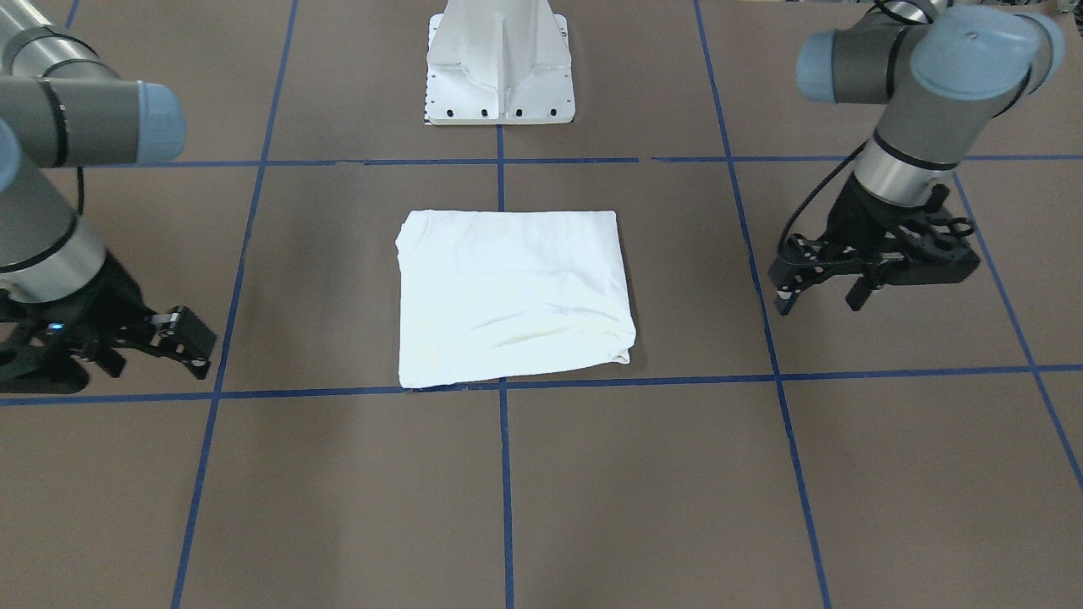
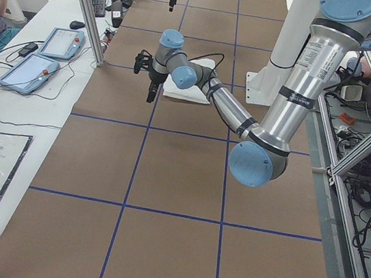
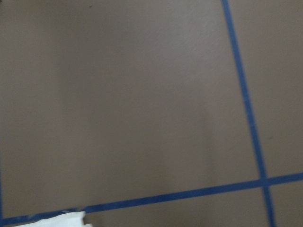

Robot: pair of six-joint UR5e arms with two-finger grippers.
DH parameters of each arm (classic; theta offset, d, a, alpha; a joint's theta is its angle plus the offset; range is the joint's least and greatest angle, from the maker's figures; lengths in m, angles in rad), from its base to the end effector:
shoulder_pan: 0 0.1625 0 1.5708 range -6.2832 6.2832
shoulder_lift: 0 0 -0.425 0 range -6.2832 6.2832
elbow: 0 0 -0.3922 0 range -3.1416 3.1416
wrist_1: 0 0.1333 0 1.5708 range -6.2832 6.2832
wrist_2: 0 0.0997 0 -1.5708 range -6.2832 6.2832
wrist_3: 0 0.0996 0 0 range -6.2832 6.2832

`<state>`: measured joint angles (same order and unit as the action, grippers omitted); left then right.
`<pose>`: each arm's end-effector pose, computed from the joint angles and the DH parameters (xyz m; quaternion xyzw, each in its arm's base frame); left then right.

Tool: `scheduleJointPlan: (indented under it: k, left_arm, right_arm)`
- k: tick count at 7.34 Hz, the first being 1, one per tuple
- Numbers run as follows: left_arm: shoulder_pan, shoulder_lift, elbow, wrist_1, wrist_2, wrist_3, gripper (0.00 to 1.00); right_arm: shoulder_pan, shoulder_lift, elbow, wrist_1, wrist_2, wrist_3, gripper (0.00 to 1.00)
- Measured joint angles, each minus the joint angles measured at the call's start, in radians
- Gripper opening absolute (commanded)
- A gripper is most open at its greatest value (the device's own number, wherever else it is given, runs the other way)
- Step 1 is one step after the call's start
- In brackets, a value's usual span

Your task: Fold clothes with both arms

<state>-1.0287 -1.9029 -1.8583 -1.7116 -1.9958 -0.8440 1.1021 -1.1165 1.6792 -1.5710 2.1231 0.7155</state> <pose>0.2267 -0.5553 0.3336 0.1540 0.3824 -0.0591 0.9092 -0.2203 -0.6145 0.3537 0.0754 -0.3664 0.0387 0.9266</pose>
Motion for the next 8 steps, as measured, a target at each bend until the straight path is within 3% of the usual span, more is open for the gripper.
scheduleJointPlan:
  k: [2,5,8]
  left_arm:
    - [-0.154,0.042,-0.008,0.099,-0.034,0.325,0.99]
    - [-0.341,0.172,-0.012,0.131,-0.201,0.725,0.99]
    - [-0.401,0.227,-0.002,0.126,-0.271,0.752,1.00]
  right_arm:
    - [0.138,-0.045,0.009,-0.136,0.052,-0.304,1.00]
    - [0.334,-0.171,0.013,-0.200,0.188,-0.710,1.00]
    - [0.409,-0.272,0.022,-0.200,0.193,-0.857,1.00]
